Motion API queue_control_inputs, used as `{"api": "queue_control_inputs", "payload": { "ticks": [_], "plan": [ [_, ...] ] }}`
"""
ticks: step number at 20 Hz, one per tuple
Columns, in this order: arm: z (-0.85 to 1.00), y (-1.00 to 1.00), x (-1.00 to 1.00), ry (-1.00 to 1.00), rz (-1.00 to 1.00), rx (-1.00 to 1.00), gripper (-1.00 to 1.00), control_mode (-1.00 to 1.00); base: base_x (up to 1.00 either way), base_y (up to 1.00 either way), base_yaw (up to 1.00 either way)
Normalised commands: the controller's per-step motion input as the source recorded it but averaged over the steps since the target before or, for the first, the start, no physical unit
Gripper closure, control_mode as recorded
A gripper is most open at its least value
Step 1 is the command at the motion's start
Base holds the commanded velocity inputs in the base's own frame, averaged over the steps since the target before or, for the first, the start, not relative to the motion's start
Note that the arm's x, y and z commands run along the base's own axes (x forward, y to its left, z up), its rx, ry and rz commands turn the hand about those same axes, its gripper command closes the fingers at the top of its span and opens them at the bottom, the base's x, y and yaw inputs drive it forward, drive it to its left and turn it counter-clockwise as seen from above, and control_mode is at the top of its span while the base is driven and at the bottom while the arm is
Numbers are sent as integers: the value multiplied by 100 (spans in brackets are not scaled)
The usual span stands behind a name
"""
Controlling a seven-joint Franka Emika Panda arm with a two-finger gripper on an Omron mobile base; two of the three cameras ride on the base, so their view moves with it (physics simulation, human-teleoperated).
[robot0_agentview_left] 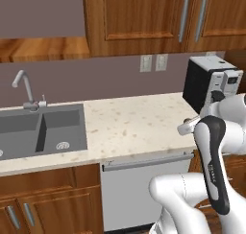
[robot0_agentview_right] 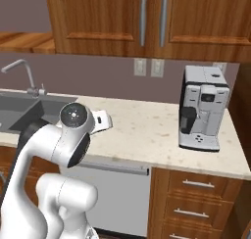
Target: Gather the eggs and milk located in the vicinity of the sink area and place them right next to the bowl.
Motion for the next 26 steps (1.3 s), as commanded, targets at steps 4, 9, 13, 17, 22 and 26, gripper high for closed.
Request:
{"api": "queue_control_inputs", "payload": {
  "ticks": [4, 9, 13, 17, 22, 26],
  "plan": [
    [0, 0, 0, 0, 0, 0, 100, 100, -4, 71, 0],
    [0, 0, 0, 0, 0, 0, 100, 100, 0, 100, -1],
    [0, 0, 0, 0, 0, 0, 100, 100, 0, 100, -3],
    [0, 0, 0, 0, 0, 0, 100, 100, 0, 100, -2],
    [0, 0, 0, 0, 0, 0, 100, 100, 0, 100, -1],
    [0, 0, 0, 0, 0, 0, 100, 100, 0, 100, -1]
  ]
}}
